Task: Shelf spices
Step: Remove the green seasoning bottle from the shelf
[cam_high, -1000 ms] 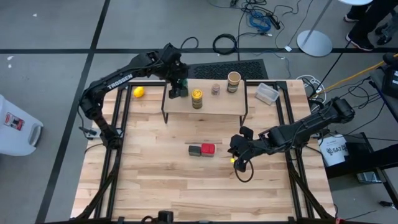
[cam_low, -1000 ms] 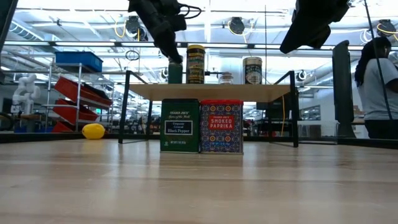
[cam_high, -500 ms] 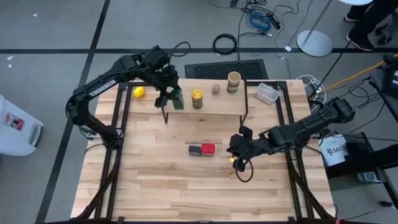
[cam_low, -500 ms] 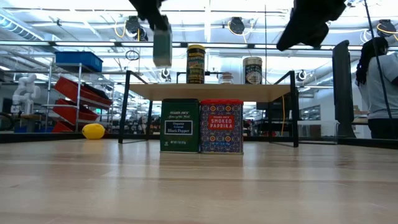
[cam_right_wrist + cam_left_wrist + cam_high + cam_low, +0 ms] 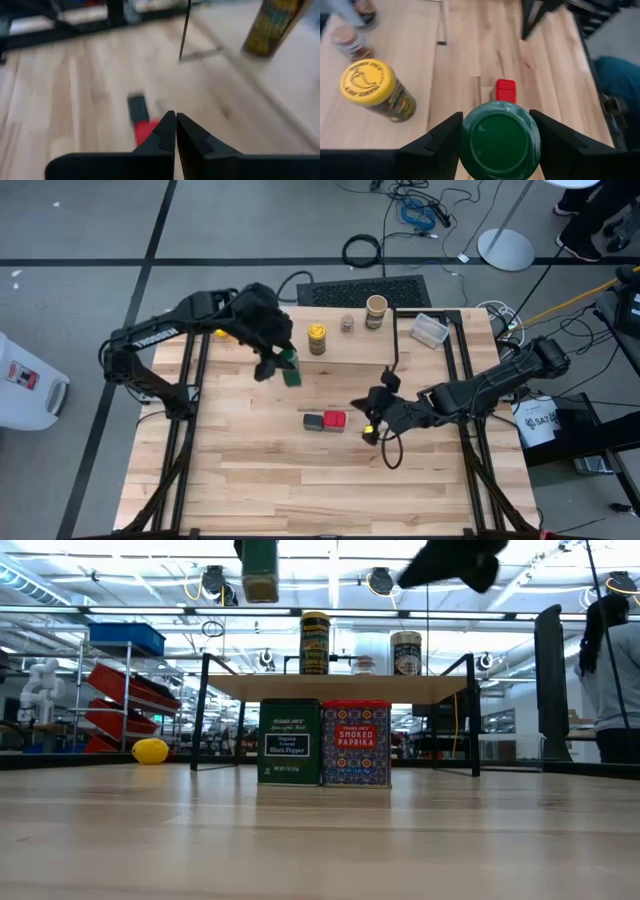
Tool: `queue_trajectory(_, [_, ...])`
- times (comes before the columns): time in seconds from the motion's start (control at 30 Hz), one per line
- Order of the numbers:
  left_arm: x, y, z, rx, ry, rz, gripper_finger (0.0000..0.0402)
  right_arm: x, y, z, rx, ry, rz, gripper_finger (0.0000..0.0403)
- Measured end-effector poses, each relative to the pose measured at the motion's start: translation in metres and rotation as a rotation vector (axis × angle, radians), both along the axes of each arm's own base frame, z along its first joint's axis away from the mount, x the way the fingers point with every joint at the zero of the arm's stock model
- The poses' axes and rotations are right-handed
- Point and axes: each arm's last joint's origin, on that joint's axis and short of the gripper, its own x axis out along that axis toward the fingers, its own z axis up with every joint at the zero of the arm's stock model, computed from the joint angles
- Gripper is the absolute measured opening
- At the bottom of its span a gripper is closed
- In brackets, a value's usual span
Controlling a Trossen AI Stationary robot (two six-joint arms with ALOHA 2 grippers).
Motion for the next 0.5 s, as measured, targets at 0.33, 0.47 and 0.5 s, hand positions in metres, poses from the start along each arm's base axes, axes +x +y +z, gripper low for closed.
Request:
queue_trajectory(0.33, [0.016,-0.042,0.006,0.044,-0.061,0.125,0.0213,0.040,0.001,0.000,-0.142,-0.184,0.063,0.0148])
queue_trajectory(0.47, [0.022,-0.058,0.003,0.080,-0.070,0.247,0.0213,0.045,-0.002,-0.003,-0.206,-0.194,-0.018,0.0236])
queue_trajectory(0.5, [0.023,-0.061,0.001,0.086,-0.063,0.280,0.0213,0.045,-0.002,-0.003,-0.215,-0.192,-0.019,0.0256])
